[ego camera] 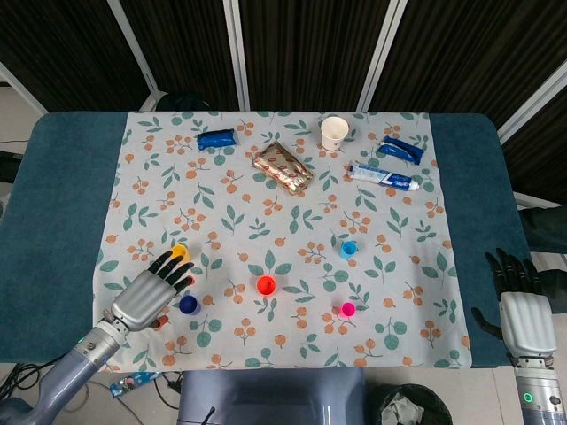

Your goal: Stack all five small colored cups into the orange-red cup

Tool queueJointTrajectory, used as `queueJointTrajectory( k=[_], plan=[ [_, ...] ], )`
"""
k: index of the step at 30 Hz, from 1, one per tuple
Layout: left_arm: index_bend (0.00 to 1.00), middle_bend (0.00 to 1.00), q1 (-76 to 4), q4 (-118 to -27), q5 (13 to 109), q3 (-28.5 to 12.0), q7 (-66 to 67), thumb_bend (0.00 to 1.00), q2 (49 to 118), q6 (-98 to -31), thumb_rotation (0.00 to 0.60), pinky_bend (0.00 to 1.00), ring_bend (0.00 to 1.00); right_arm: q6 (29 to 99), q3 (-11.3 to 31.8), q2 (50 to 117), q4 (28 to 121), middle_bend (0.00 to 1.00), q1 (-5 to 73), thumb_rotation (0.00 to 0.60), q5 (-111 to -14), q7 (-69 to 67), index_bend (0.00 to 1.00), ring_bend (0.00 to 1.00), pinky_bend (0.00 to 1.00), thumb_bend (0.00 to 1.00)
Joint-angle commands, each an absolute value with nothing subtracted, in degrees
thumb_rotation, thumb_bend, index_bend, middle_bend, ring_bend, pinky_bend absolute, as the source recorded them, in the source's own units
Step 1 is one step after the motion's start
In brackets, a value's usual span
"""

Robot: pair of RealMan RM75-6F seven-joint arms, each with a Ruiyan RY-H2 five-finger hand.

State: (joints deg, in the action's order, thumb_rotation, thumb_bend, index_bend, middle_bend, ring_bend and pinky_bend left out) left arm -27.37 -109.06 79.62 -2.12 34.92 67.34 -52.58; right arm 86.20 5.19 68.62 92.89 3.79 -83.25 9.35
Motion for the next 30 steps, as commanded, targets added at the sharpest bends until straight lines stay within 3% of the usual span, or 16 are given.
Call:
queueJointTrajectory(
  k=[1,30],
  plan=[
    [0.28,0.09,-27.86,-107.79,79.08,-2.22,34.43,0.19,68.94,-52.65,0.6,0.02,0.0,86.22,5.21,68.68,92.84,0.06,3.79,0.6,-83.24,9.38,0.03,0.07,0.04,0.31],
    [0.35,0.1,-30.41,-102.7,77.08,0.15,34.71,0.22,74.49,-53.49,0.6,0.02,0.0,85.91,5.76,69.08,92.3,0.06,3.84,0.6,-82.04,8.99,0.03,0.07,0.04,0.31]
  ],
)
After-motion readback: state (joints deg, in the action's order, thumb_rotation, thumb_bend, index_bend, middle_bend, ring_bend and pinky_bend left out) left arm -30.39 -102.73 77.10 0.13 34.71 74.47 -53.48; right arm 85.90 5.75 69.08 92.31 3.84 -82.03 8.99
